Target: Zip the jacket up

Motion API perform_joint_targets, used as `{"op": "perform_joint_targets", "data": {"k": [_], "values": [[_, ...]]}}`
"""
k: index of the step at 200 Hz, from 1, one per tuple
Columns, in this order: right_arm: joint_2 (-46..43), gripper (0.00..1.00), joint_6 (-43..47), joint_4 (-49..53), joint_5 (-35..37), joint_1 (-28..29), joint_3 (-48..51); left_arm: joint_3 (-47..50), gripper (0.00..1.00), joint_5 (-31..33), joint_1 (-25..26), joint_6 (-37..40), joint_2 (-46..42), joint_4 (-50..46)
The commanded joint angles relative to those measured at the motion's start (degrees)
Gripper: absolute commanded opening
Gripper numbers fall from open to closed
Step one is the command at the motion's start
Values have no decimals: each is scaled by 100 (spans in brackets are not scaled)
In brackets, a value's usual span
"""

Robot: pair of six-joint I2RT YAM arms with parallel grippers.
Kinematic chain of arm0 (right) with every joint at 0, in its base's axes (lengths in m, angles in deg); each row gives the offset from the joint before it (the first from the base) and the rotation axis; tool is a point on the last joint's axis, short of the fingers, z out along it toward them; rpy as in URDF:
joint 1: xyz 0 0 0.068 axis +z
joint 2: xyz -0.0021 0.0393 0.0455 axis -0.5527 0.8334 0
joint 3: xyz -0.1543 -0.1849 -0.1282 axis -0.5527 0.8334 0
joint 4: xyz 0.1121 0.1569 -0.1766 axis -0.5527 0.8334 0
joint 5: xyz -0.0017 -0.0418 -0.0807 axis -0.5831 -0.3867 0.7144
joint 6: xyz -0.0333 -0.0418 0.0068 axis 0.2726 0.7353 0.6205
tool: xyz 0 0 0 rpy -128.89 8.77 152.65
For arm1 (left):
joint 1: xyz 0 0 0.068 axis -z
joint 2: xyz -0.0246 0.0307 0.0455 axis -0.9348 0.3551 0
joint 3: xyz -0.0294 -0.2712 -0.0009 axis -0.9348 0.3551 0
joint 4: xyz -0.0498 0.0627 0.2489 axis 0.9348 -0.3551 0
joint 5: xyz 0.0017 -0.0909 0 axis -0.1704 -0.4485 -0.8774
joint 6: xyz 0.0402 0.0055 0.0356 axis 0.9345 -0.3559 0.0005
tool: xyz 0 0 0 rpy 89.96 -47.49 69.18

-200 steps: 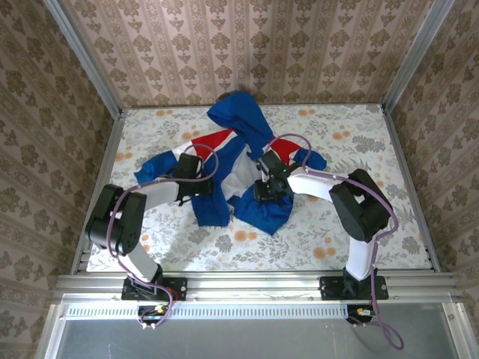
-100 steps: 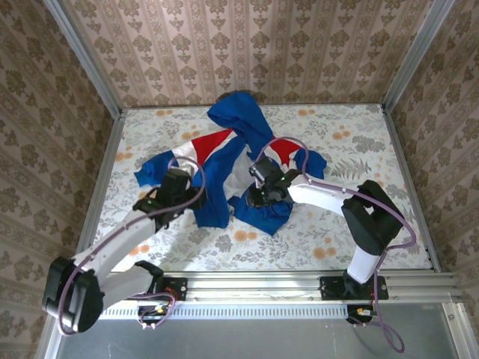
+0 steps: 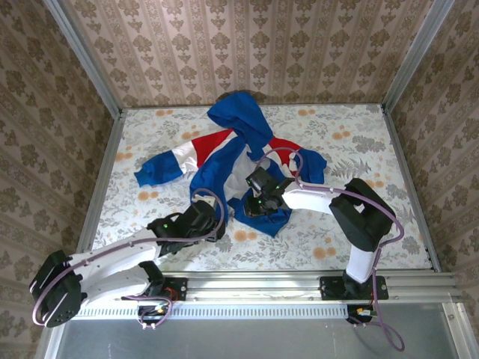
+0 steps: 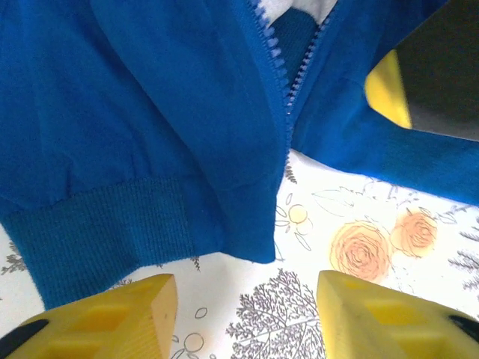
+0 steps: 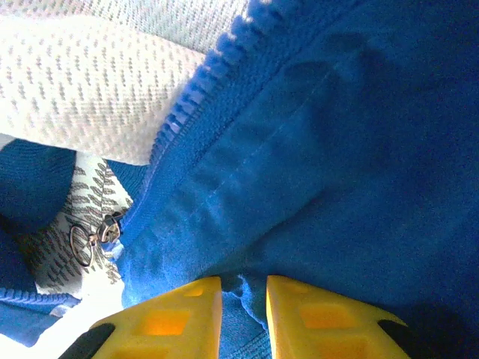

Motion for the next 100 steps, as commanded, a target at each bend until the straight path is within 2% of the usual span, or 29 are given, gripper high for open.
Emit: {"op": "perform_joint_targets", "data": {"k": [1, 25, 65, 80, 100], "values": [[2, 24, -143, 8, -47, 4, 186, -221, 58, 194, 49, 91, 468, 290], [-5, 24, -128, 24, 10, -1, 272, -294, 64, 314, 45, 135, 1114, 505], [-28, 24, -80, 67, 54, -6, 363, -541, 64, 442, 48, 163, 1931, 507], [-28, 24, -40, 112, 84, -8, 376, -598, 57, 526, 45, 154, 2001, 398], [-26, 24, 12, 146, 112, -7, 400, -560, 38, 667, -2, 147, 1888, 260]]}}
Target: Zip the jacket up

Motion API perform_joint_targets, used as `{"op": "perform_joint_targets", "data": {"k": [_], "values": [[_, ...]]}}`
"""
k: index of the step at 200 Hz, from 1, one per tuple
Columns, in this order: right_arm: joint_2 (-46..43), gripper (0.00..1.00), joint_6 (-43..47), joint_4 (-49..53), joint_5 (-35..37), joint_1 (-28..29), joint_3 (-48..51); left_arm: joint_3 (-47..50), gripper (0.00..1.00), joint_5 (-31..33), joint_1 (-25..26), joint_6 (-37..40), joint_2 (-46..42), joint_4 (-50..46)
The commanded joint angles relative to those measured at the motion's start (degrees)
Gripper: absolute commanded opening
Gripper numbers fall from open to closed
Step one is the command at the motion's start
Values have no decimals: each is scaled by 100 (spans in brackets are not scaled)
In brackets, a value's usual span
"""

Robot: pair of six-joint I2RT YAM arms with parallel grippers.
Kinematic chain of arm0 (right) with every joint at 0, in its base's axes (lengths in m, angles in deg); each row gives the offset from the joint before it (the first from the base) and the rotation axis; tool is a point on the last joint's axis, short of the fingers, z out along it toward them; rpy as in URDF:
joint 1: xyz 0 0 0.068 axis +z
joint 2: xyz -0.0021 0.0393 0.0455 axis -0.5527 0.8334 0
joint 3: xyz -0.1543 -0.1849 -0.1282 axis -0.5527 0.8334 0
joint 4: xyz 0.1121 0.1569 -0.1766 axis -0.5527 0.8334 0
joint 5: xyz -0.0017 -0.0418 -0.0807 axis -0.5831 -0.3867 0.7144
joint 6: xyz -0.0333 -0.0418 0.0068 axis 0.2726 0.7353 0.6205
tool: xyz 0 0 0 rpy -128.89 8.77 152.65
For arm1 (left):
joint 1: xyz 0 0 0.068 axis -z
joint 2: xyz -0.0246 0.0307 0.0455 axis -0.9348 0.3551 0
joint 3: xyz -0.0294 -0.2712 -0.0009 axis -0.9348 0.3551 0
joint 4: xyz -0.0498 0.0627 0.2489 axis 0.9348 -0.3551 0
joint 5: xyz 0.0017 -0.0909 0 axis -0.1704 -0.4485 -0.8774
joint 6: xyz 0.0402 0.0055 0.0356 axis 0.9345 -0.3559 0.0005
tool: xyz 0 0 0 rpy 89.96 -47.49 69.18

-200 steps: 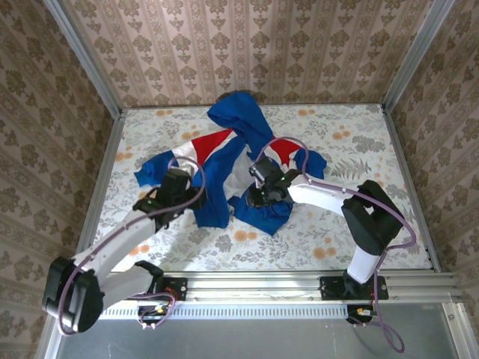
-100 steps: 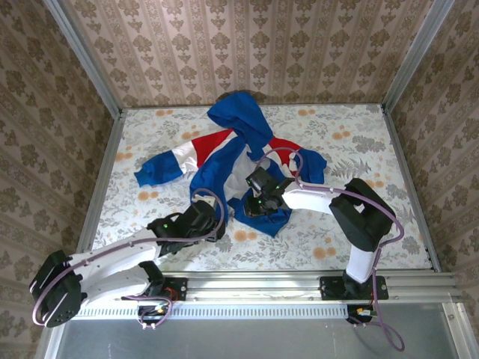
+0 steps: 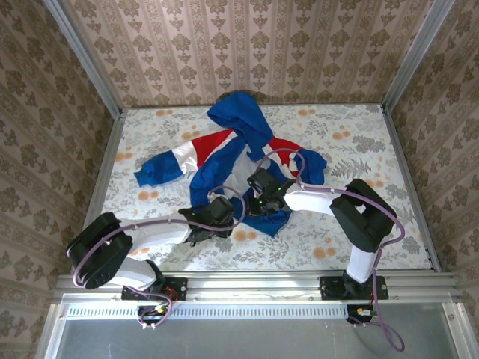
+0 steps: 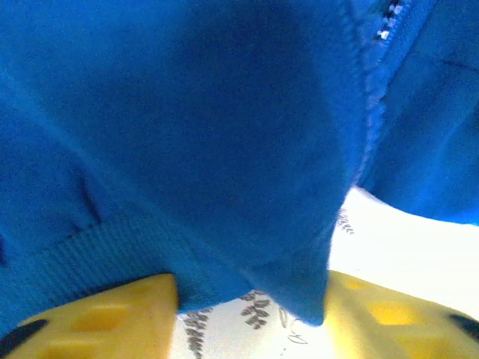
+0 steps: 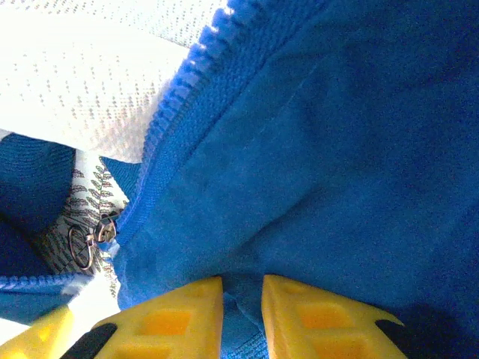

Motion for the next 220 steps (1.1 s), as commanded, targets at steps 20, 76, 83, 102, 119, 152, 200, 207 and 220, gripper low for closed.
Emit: {"op": "perform_joint_targets", "data": {"k": [20, 76, 83, 102, 119, 152, 200, 207, 220], "values": [[38, 24, 63, 364, 106, -15, 262, 71, 16, 184, -258, -30, -309, -479], [113, 23, 17, 350, 140, -23, 340, 484, 0, -597, -810, 511, -1686, -450], [125, 23, 6, 404, 163, -31, 325, 511, 0, -664, -870, 548, -1843, -490], [130, 23, 12, 525, 211, -24, 264, 587, 0, -969, -1079, 609, -2213, -531], [63, 23, 22, 535, 194, -23, 252, 664, 0, -1220, -1263, 611, -2458, -512], [-56, 23, 55, 533, 170, -26, 239, 750, 0, -1476, -1492, 650, -2667, -531], [-674, 30, 135, 475, -44, -29, 223, 820, 0, -2400, -1596, 859, -2930, -42], [-801, 31, 144, 497, -88, -30, 178, 829, 0, -2438, -1600, 907, -2982, -25], [-974, 36, 138, 566, -129, -26, 72, 845, 0, -2505, -1601, 984, -3073, -5]]}}
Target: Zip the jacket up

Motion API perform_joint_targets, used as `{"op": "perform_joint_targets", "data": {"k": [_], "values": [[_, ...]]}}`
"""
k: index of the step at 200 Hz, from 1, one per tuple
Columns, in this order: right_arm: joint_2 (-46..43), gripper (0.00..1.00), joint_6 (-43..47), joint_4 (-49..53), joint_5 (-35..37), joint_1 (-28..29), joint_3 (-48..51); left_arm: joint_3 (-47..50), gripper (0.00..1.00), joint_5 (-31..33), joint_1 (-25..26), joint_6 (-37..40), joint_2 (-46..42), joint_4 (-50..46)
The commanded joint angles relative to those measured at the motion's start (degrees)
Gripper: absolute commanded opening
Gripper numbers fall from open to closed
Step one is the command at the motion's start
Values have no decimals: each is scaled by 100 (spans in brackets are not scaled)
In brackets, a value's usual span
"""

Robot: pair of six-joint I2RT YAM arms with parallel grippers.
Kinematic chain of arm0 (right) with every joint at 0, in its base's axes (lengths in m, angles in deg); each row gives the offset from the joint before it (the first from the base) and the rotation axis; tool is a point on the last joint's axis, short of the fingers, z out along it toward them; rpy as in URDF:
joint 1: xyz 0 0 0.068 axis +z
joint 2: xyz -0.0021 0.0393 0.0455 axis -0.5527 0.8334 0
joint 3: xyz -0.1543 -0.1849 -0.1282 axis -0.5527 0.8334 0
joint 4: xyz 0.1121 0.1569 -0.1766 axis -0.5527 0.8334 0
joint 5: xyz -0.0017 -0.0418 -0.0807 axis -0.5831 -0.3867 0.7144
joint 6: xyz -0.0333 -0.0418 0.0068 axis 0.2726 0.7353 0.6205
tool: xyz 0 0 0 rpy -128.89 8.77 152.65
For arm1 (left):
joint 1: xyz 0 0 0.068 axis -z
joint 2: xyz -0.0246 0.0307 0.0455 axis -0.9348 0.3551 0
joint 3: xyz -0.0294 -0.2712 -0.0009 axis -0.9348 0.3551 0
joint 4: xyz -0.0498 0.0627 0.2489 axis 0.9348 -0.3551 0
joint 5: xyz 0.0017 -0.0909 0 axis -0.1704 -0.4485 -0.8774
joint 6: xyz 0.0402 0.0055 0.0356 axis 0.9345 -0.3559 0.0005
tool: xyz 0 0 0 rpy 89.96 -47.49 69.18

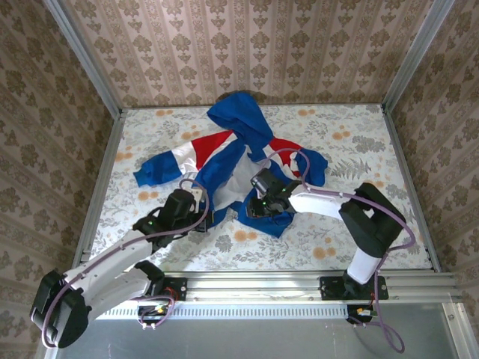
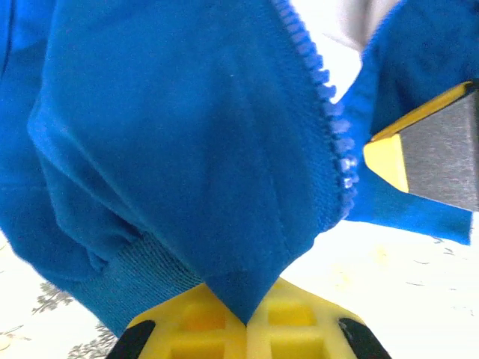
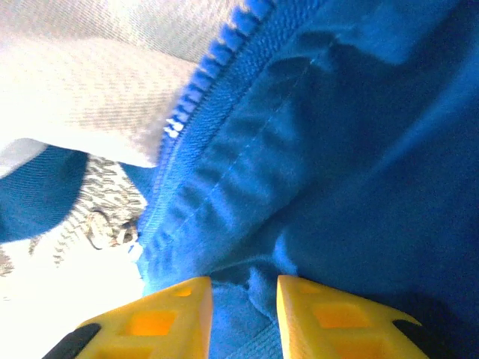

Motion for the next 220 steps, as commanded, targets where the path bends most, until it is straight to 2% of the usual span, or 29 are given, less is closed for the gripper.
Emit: {"op": "perform_joint_targets", "data": {"k": [1, 37, 75, 112, 220], "values": [[-497, 36, 76, 317, -123, -3, -121, 92, 0, -440, -18, 301, -219, 218], [-761, 48, -229, 310, -271, -7, -306, 252, 0, -760, -21, 352, -318, 565], [-811, 58, -1064, -311, -728, -35, -277, 498, 0, -937, -15, 203, -257, 1117], [-578, 59, -1583, -754, -1043, -39, -322, 633, 0, -1049, -1, 74, -85, 1518], [-134, 59, -2112, -1237, -1327, -28, -492, 778, 0, -1226, 85, 24, 96, 1864]]}}
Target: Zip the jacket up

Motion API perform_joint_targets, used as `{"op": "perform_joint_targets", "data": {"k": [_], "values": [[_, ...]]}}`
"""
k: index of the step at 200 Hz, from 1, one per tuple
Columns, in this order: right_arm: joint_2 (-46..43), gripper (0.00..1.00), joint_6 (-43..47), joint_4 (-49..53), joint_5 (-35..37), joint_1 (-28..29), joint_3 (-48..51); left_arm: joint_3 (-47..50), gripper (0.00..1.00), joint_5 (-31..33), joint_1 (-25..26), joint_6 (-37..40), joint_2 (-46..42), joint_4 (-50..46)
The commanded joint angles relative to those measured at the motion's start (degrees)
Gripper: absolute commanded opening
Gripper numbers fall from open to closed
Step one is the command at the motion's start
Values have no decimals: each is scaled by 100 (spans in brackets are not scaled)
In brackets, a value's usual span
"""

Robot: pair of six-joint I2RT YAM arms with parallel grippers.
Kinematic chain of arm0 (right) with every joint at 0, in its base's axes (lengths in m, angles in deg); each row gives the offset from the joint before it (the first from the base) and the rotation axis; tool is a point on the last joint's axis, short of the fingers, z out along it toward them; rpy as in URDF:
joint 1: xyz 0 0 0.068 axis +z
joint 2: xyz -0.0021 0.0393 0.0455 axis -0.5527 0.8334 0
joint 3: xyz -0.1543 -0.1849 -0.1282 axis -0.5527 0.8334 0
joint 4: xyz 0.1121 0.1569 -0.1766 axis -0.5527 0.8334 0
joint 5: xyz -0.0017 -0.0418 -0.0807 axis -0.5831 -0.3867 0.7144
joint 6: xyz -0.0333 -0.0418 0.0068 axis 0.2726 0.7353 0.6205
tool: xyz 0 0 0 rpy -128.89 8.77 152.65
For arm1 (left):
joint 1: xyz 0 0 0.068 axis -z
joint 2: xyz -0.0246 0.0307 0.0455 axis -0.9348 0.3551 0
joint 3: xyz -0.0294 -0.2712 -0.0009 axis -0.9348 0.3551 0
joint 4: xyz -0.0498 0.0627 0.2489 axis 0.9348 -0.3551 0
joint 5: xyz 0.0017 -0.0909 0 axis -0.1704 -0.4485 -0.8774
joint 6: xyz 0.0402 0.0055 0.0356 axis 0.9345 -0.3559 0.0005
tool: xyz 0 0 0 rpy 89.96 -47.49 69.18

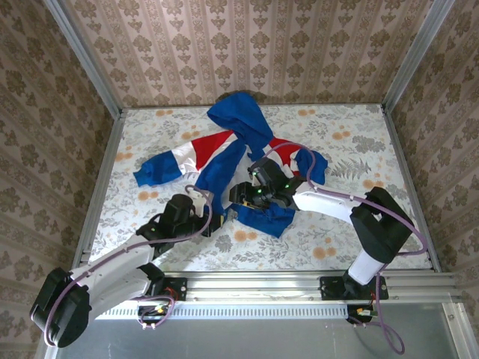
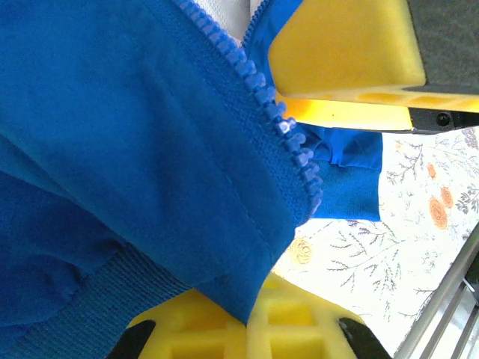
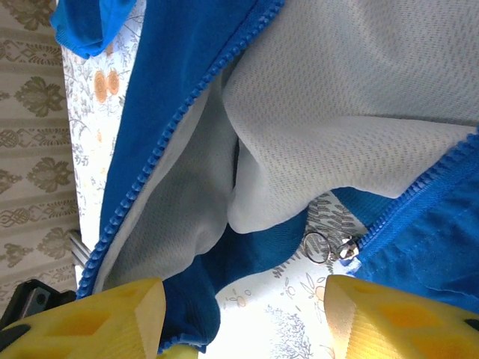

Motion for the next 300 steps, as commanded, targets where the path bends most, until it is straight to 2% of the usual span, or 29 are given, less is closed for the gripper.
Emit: {"op": "perform_joint_targets", "data": {"k": [1, 58, 102, 189, 208, 229, 244, 276, 300], "values": [[141, 59, -200, -197, -178, -17, -238, 59, 0, -149, 36, -59, 30, 256], [230, 59, -291, -433, -287, 26, -272, 11, 0, -270, 50, -59, 221, 338], [283, 59, -283, -825, -656, 87, -292, 7, 0, -419, 49, -133, 386, 540], [766, 59, -223, -792, -947, 293, -563, -55, 0, -606, 14, -208, 628, 799], [801, 53, -209, -788, -971, 304, -581, -55, 0, -607, 7, -208, 624, 781], [788, 31, -165, -746, -901, 302, -552, -46, 0, -598, -2, -217, 620, 756], [776, 22, -166, -708, -786, 293, -514, -46, 0, -603, -18, -214, 620, 733], [791, 13, -210, -662, -563, 265, -445, -42, 8, -648, -43, -208, 602, 659], [798, 8, -311, -875, -499, 239, -339, -128, 18, -685, -46, -165, 555, 433]]}}
